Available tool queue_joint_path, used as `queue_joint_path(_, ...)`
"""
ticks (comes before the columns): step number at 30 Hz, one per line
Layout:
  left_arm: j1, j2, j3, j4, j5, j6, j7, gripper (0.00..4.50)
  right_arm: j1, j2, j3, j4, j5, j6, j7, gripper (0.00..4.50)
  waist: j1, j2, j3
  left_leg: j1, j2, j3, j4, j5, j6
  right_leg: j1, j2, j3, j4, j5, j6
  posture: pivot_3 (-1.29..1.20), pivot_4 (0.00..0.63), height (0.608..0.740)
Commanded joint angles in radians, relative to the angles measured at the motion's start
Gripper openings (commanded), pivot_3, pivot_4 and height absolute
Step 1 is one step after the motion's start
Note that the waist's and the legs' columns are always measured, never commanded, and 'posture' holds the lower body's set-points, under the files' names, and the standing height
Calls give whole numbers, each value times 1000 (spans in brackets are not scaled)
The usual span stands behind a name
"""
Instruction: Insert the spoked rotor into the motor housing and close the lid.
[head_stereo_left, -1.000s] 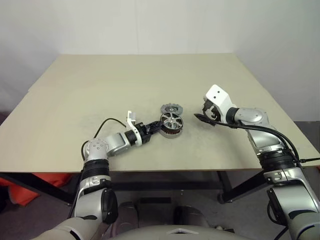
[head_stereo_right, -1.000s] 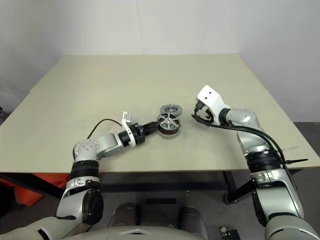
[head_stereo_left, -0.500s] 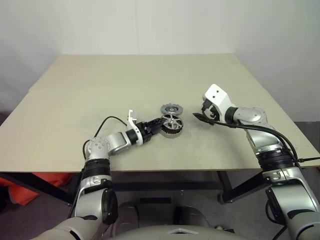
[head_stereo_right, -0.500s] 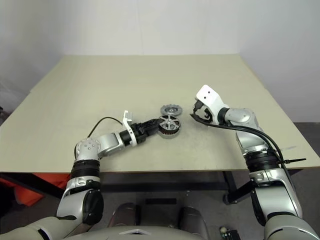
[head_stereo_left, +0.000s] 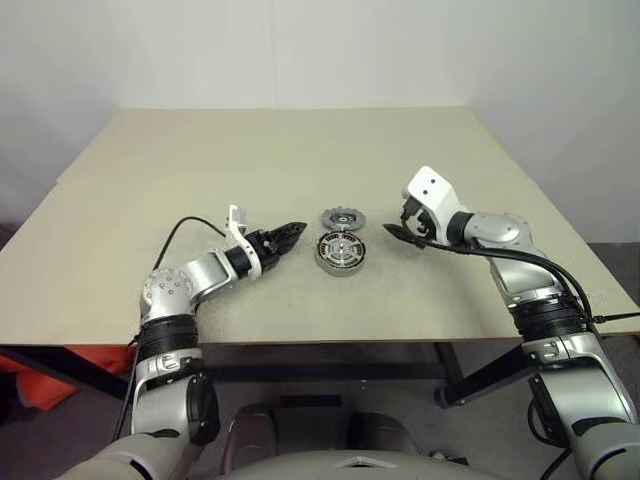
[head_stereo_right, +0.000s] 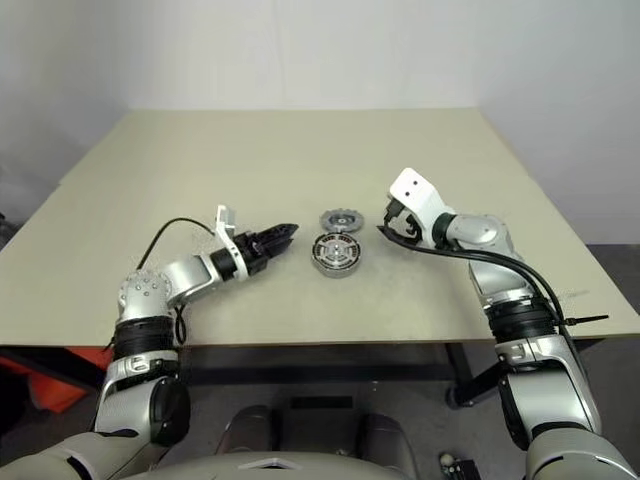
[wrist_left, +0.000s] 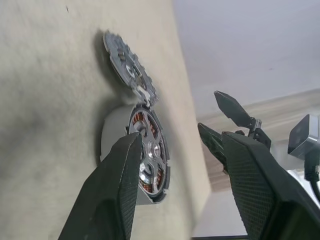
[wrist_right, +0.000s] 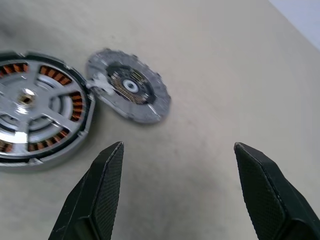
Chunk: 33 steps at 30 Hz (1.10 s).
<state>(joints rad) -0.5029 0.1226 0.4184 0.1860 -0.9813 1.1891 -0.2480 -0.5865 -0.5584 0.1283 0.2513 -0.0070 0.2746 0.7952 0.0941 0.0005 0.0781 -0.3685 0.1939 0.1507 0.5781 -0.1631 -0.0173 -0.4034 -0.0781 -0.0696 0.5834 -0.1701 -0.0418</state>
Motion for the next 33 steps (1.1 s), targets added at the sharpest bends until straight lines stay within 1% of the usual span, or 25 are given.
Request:
queue_joint_path(1,30,36,-61,-96,82,-113,-38,2685,-7,53,-7,-116,72,31,24,3970,1,0,0,0,1,0,0,0,0,0,0,0,0,0,0,0,0,740)
queue_joint_path(3,46,52,-79,-116,124,-173,-36,2685,19,100,21,-156,89,59,28,3970,1,0,0,0,4,0,0,0,0,0,1,0,0,0,0,0,0,740)
queue_joint_path(5,53,53,-71,-118,134,-202,-26,2685,43,142,52,-184,88,81,24,3970,2,0,0,0,5,0,0,1,-1,0,2,-1,0,0,0,0,0,740)
queue_joint_path(9,71,53,-78,-125,150,-225,-20,2685,51,182,85,-181,75,97,15,3970,4,0,0,0,4,0,0,1,-2,1,1,-1,0,0,0,0,0,740)
queue_joint_path(12,87,53,-88,-139,157,-228,-20,2712,40,185,94,-142,67,90,14,3342,4,0,0,0,3,0,1,1,-2,2,0,-1,0,0,0,0,0,740)
queue_joint_path(13,90,53,-87,-142,158,-229,-19,2712,35,185,93,-127,61,85,7,3061,3,0,0,1,3,0,1,1,-2,2,0,-1,0,0,0,0,0,740)
queue_joint_path(14,93,53,-87,-144,159,-230,-19,2712,31,184,92,-117,57,81,2,2648,3,0,0,1,4,0,1,1,-2,2,0,-1,0,0,0,0,0,740)
queue_joint_path(20,110,58,-84,-164,156,-230,-22,2712,3,178,85,-75,53,65,0,494,1,0,0,1,5,0,1,2,-3,2,1,-2,0,0,0,0,0,740)
queue_joint_path(24,100,51,-51,-173,94,-202,-32,2712,-9,185,84,-53,58,66,7,494,2,0,0,1,5,0,0,1,-3,2,1,-2,0,0,0,0,0,740)
queue_joint_path(28,102,63,-70,-160,114,-211,-32,2712,-11,211,91,18,53,54,-8,494,2,0,0,1,5,0,0,1,-3,2,1,-2,0,0,0,0,0,740)
queue_joint_path(33,105,63,-73,-164,114,-214,-28,2712,8,231,116,141,8,12,-37,494,1,0,-1,2,5,0,0,1,-3,2,1,-1,0,0,0,0,0,740)
